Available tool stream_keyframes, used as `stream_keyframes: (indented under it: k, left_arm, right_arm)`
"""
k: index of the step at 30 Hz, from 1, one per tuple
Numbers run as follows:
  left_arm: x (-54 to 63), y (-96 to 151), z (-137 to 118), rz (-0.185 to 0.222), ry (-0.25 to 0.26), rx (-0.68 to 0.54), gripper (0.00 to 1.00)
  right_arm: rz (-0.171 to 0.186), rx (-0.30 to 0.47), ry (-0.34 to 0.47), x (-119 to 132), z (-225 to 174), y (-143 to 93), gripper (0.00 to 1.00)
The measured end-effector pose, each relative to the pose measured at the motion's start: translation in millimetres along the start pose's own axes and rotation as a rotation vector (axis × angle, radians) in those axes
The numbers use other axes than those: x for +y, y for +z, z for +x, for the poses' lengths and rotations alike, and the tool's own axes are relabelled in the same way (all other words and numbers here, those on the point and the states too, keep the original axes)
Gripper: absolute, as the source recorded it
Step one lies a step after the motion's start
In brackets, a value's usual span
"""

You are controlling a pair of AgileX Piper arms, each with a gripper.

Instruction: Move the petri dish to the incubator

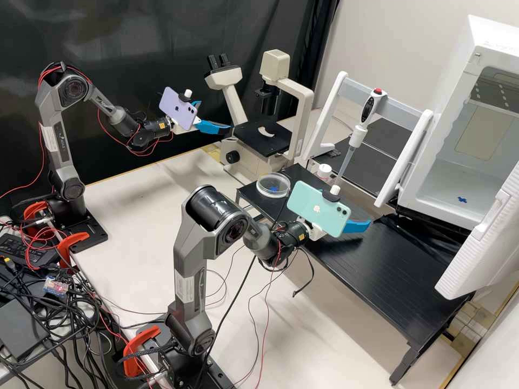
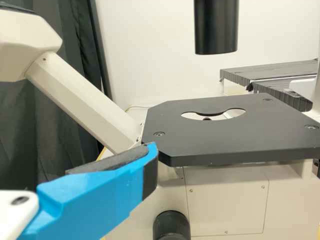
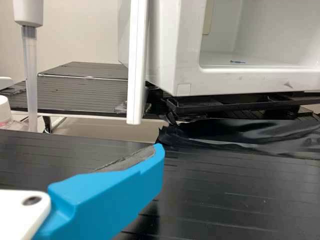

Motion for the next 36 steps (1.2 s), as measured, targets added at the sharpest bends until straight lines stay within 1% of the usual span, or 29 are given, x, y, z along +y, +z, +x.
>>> stream_keyframes:
  k: [9,11,13,15,18,19,21,25,27,30,36]
  left_arm:
    - [0.0,0.0,0.0,0.0,0.0,0.0,1.0]
    - [0.0,0.0,0.0,0.0,0.0,0.0,1.0]
    - [0.0,0.0,0.0,0.0,0.0,0.0,1.0]
    - [0.0,0.0,0.0,0.0,0.0,0.0,1.0]
    - [0.0,0.0,0.0,0.0,0.0,0.0,1.0]
    - [0.0,0.0,0.0,0.0,0.0,0.0,1.0]
    - [0.0,0.0,0.0,0.0,0.0,0.0,1.0]
    - [0.0,0.0,0.0,0.0,0.0,0.0,1.0]
    - [0.0,0.0,0.0,0.0,0.0,0.0,1.0]
    - [0.0,0.0,0.0,0.0,0.0,0.0,1.0]
    - [0.0,0.0,0.0,0.0,0.0,0.0,1.0]
  right_arm:
    - [0.0,-0.005,-0.002,-0.4,-0.9,1.4,1.0]
    - [0.007,-0.011,-0.004,-1.1,-3.6,3.1,1.0]
    - [0.002,-0.009,-0.008,-0.8,-8.4,3.6,1.0]
    - [0.015,-0.001,-0.003,1.3,-14.1,2.7,1.0]
    - [0.034,0.037,0.008,4.4,-25.5,-1.6,1.0]
    - [0.045,0.062,0.013,5.4,-30.5,-4.5,1.0]
    - [0.049,0.1,0.014,6.1,-37.6,-8.6,1.0]
    - [0.068,0.189,0.009,4.2,-52.9,-21.8,1.0]
    - [0.072,0.231,-0.016,-0.6,-60.0,-29.5,1.0]
    - [0.066,0.292,-0.066,-9.8,-68.7,-41.1,1.0]
    - [0.063,0.377,-0.148,-27.5,-82.7,-58.5,1.0]
